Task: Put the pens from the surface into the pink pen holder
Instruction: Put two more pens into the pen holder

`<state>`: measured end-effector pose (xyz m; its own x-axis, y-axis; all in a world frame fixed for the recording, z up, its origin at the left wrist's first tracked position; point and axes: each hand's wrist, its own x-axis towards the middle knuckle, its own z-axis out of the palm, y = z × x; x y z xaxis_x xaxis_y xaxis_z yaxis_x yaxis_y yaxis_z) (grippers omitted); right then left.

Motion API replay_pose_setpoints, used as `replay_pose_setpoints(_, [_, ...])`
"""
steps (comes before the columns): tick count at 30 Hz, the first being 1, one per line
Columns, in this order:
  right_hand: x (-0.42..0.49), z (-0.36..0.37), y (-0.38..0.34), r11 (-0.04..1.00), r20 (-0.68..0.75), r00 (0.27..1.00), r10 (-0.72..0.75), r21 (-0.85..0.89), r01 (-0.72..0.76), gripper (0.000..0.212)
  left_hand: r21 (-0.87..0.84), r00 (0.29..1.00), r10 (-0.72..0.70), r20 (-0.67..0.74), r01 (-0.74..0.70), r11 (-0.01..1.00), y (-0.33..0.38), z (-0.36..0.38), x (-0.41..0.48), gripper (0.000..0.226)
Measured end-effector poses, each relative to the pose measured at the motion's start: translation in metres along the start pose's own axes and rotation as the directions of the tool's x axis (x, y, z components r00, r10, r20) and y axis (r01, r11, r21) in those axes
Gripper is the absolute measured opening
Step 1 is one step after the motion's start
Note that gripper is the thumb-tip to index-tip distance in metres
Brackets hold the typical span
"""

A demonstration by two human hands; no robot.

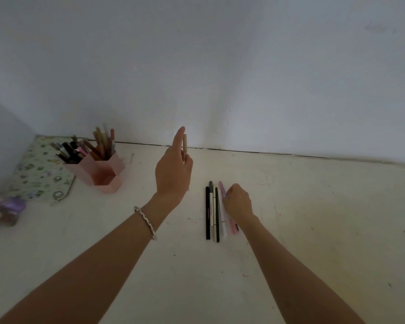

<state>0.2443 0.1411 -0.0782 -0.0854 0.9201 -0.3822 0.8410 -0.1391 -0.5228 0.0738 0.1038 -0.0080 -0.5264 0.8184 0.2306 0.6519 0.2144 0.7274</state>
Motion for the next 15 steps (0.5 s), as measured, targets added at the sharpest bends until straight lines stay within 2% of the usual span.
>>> replay_pose_setpoints(4, [0.001,-0.019,-0.017,0.955,-0.097,0.993,-0.060,0.285,0.086,0.024,-0.077,0.996,0.025,-0.083,-0.031,0.997,-0.007,-0.033,0.019,0.061])
replay_pose_setpoints(8, [0.004,-0.037,-0.057,0.846,-0.256,0.957,-0.136,0.472,0.246,0.044,-0.120,0.965,0.041,-0.258,-0.074,0.990,-0.023,-0.089,0.053,0.052])
replay_pose_setpoints(12, [0.001,-0.032,-0.100,0.751,-0.230,0.952,-0.202,0.588,0.301,0.054,-0.037,0.933,0.056,-0.354,-0.074,0.997,-0.047,-0.134,0.074,0.050])
replay_pose_setpoints(15, [-0.007,-0.014,-0.133,0.733,-0.184,0.933,-0.310,0.579,0.358,0.059,-0.004,0.922,0.061,-0.382,-0.068,0.998,-0.067,-0.158,0.085,0.050])
